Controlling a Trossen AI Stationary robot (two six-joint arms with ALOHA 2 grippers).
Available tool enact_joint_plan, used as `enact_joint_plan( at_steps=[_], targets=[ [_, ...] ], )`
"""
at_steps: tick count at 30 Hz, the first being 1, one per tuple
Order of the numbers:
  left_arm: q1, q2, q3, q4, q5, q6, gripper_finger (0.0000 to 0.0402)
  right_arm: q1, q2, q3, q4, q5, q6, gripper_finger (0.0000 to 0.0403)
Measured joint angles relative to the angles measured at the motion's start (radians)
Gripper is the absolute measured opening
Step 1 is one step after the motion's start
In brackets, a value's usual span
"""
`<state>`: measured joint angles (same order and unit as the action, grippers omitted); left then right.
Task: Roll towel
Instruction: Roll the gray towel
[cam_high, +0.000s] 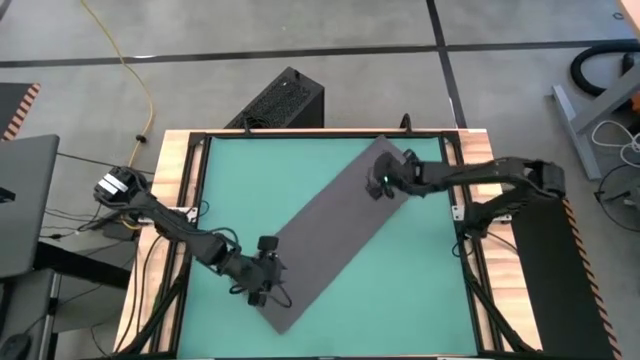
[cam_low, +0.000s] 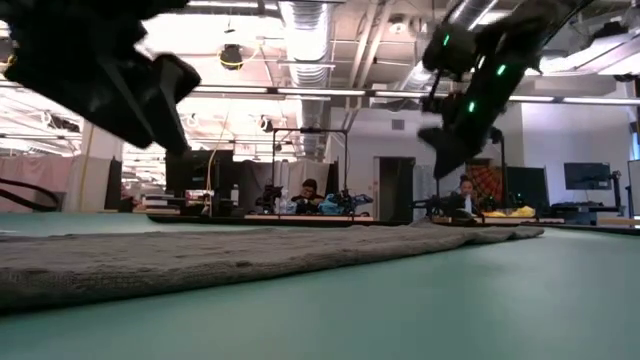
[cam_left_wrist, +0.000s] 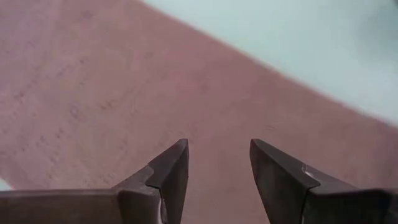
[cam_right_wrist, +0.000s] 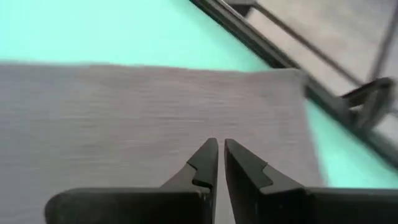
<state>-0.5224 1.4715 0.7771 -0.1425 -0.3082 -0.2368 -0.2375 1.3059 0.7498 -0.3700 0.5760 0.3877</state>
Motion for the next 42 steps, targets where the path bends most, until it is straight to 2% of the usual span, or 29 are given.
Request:
enact_joint_plan(
  at_steps=[3, 8, 11, 13, 18, 24, 28, 34, 42],
  targets=[
    [0.051, 0.0, -0.031, 0.004, 0.088, 0.101, 0.016, 0.187, -0.016, -0.002, -0.027, 0.01, 0.191, 0.0053],
    [0.133, 0.0, -0.091, 0.044, 0.242, 0.266, 0.016, 0.533, 0.09, -0.002, 0.037, 0.169, 0.57, 0.0039],
    [0.171, 0.001, -0.124, 0.082, 0.355, 0.301, 0.016, 0.676, 0.185, -0.002, 0.102, 0.25, 0.756, 0.0021],
    [0.183, 0.001, -0.132, 0.082, 0.402, 0.277, 0.016, 0.728, 0.241, 0.007, 0.127, 0.285, 0.81, 0.0013],
    [0.167, 0.001, -0.144, 0.09, 0.398, 0.17, 0.0159, 0.74, 0.372, 0.071, 0.139, 0.29, 0.836, 0.0013],
    [0.121, 0.001, -0.144, 0.14, 0.236, 0.081, 0.013, 0.69, 0.535, 0.162, 0.151, 0.262, 0.739, 0.0017],
    [0.116, 0.001, -0.144, 0.171, 0.229, 0.066, 0.0102, 0.664, 0.596, 0.2, 0.143, 0.226, 0.704, 0.0017],
    [0.116, 0.001, -0.144, 0.165, 0.24, 0.059, 0.0057, 0.647, 0.606, 0.205, 0.099, 0.19, 0.717, 0.0018],
    [0.088, -0.001, -0.143, 0.26, 0.251, 0.152, 0.0004, 0.624, 0.481, 0.199, -0.206, 0.053, 0.746, 0.0018]
  ],
)
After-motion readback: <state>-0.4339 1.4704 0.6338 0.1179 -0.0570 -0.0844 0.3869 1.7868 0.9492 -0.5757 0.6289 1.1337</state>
